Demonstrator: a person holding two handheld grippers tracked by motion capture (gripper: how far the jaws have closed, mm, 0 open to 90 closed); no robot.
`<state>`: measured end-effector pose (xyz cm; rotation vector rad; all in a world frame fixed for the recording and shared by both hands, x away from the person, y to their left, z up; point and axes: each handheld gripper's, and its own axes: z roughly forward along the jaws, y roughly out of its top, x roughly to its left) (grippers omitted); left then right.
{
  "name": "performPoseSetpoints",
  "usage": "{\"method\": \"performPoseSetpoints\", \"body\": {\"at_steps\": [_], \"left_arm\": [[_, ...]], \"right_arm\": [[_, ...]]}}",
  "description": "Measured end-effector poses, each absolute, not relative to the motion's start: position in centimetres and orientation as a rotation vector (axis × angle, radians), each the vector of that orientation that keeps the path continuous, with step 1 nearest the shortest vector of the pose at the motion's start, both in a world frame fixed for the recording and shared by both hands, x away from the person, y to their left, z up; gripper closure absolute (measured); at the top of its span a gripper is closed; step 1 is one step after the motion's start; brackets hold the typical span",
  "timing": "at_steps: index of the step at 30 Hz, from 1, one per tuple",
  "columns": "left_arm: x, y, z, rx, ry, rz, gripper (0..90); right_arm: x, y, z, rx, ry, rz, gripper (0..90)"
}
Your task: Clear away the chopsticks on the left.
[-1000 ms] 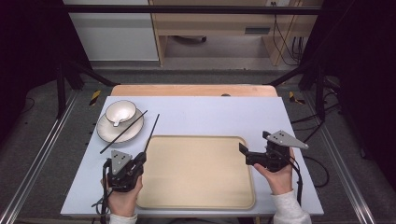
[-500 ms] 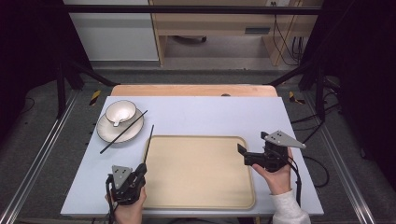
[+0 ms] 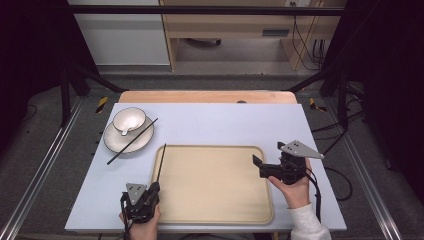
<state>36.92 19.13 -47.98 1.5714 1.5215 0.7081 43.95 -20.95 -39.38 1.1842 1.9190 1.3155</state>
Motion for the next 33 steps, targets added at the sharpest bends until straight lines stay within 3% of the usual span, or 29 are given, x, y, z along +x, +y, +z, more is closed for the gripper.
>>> {"method": "performPoseSetpoints", "body": {"at_steps": [26,33], "left_arm": [[38.0,18.6,-48.8,1.660,1.575,0.700,84.9],[37.9,18.6,-48.5,1.643,1.549,0.685,79.5]], "right_arm": [[44.0,-20.7,-39.6,1.184,1.937,1.306,3.4],[43.9,-20.9,-39.5,1.183,1.937,1.311,3.4]]}}
